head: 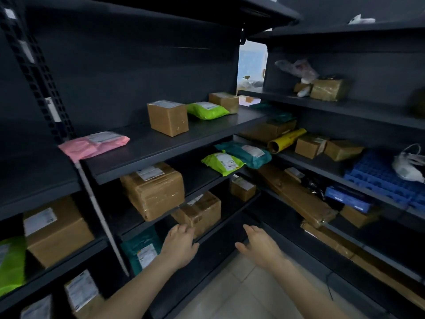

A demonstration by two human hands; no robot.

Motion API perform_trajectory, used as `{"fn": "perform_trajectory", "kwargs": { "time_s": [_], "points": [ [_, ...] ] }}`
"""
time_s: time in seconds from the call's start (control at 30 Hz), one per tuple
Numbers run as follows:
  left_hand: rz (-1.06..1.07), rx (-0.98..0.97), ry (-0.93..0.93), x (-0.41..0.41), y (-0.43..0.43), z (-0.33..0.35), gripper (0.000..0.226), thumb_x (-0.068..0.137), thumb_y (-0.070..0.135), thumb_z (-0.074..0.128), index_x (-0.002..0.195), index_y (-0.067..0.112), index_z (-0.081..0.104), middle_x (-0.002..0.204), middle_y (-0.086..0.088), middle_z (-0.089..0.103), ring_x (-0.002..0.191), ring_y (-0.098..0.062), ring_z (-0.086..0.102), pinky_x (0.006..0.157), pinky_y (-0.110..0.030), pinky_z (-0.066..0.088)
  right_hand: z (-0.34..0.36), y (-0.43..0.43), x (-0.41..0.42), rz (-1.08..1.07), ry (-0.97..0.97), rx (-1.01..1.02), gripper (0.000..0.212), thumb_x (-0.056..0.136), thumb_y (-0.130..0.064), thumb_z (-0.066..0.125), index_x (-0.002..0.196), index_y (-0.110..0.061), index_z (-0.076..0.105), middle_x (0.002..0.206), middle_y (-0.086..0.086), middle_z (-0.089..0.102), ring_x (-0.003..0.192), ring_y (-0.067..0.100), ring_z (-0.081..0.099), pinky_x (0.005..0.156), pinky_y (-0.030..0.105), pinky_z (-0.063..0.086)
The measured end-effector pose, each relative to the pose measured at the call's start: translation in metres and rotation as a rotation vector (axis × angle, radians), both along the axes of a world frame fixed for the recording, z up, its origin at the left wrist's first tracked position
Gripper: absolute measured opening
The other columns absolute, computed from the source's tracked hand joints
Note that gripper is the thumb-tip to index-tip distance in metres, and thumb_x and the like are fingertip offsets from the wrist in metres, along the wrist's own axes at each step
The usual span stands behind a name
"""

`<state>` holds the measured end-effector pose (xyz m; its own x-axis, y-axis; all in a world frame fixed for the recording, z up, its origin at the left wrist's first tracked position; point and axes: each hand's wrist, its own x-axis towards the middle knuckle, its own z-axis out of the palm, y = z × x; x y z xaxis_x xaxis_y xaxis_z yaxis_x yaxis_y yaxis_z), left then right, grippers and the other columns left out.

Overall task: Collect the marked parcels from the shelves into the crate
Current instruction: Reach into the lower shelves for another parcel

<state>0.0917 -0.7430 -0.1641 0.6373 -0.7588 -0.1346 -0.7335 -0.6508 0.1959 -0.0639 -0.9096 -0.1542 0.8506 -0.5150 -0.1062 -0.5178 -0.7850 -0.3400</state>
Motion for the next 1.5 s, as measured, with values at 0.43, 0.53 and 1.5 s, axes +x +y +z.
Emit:
{"fn": "perform_trajectory", "kwargs": {
  "time_s": [0.43,0.53,1.5],
  "points": [
    [0.164,-0.008,0.138,-0.066,-0.233,-0.003,0.054,0.096,0.037,0.041,0.144,0.017,0.029,0.141,-0.011,0.038,0.129,-0.028,0.032,0.106,-0.035,0.034,-0.01,-0.246,-0.041,0.086,0.06,0.056,0.066,0.094,-0.044,0.044,0.147,-0.011,0.022,0.149,0.007,0.034,0.136,0.021,0.031,0.108,0.03,0.033],
    [0.198,0.01,0.155,-0.064,-0.264,-0.007,0.055,0.096,0.038,0.041,0.145,0.017,0.027,0.146,-0.012,0.034,0.133,-0.029,0.029,0.108,-0.036,0.032,-0.021,-0.283,-0.033,0.095,0.07,0.075,0.066,0.094,-0.045,0.044,0.147,-0.011,0.022,0.149,0.006,0.033,0.137,0.021,0.029,0.108,0.029,0.032],
    [0.532,-0.178,0.139,0.117,-0.464,-0.265,0.06,0.096,0.039,0.043,0.147,0.015,0.024,0.151,-0.003,0.03,0.141,-0.019,0.024,0.113,-0.027,0.027,-0.308,-0.506,0.26,0.218,-0.11,0.071,0.055,0.09,-0.041,0.053,0.131,-0.004,0.045,0.134,0.014,0.044,0.116,0.024,0.05,0.088,0.024,0.044]
  ]
}}
